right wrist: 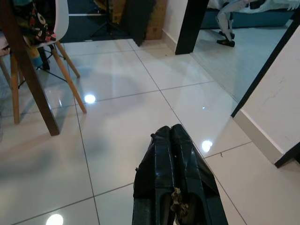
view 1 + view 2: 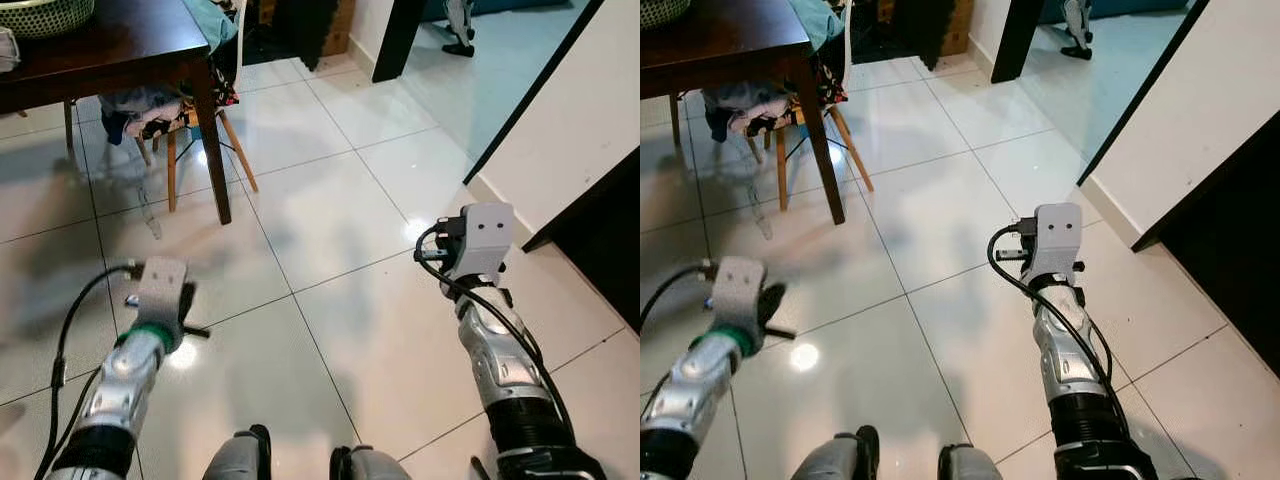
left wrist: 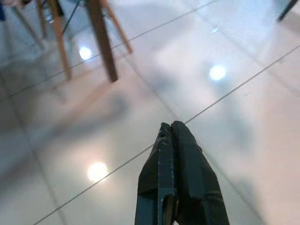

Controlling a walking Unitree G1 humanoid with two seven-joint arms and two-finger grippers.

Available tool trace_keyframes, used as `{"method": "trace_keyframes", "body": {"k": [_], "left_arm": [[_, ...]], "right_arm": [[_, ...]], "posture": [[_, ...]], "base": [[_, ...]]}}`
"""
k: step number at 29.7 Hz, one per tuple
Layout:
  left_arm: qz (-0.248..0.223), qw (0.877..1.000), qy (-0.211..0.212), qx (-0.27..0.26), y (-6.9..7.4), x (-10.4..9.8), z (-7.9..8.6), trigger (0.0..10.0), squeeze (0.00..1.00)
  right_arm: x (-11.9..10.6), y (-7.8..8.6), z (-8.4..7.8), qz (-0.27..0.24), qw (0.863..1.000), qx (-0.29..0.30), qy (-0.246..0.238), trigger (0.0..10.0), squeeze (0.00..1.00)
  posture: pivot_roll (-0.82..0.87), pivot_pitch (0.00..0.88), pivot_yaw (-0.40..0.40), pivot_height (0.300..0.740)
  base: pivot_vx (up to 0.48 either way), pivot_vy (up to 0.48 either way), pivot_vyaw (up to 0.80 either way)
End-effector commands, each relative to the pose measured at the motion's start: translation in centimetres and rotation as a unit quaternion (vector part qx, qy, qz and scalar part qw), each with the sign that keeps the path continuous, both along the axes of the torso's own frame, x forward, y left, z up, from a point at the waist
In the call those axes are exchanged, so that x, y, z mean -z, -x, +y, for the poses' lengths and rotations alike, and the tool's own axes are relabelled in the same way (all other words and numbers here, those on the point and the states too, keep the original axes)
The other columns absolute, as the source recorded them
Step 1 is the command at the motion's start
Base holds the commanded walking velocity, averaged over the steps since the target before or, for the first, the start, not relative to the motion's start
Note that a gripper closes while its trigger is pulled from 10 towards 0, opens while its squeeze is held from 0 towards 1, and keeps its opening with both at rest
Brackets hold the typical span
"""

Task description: Hang hanger

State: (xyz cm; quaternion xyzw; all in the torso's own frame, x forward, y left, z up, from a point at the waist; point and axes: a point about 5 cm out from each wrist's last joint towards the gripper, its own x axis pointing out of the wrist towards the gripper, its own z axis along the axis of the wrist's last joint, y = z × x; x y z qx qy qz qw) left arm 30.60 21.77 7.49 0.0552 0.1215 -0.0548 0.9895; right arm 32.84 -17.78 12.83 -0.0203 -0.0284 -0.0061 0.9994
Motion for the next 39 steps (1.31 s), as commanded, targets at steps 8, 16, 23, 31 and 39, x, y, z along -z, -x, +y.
{"method": "trace_keyframes", "body": {"k": [8,16,23,31,39], "left_arm": [[-0.008,0.993,0.121,-0.008,-0.1,-1.9,-1.1,10.0,0.00],[-0.024,0.996,0.088,0.009,0.2,-3.4,-0.6,10.0,0.00],[-0.075,0.995,0.062,0.023,0.2,-6.9,-0.8,10.0,0.00],[-0.179,0.982,-0.060,0.011,-0.4,-10.1,-1.7,10.0,0.00],[-0.117,0.992,0.057,-0.009,0.1,-8.5,-3.6,10.0,0.00]], "right_arm": [[0.5,0.3,-0.7,0.005,1.000,0.014,-0.003,10.0,0.00],[0.3,0.4,-0.9,-0.002,1.000,0.020,-0.004,10.0,0.00],[0.2,0.5,-0.9,-0.006,1.000,0.020,-0.004,10.0,0.00],[-0.4,0.4,-0.4,-0.022,0.999,0.010,-0.022,10.0,0.00],[-0.3,0.6,-0.5,-0.021,0.999,0.012,-0.025,10.0,0.00]], "posture": [[0.00,0.040,0.007,0.740],[0.00,0.032,0.021,0.740],[0.00,0.032,0.022,0.740],[0.01,0.034,0.023,0.740],[0.00,0.035,0.030,0.740]], "base": [[0.000,0.000,0.00],[0.000,0.000,0.00],[0.000,0.000,0.00],[0.000,0.000,0.00],[0.000,0.000,0.00]]}}
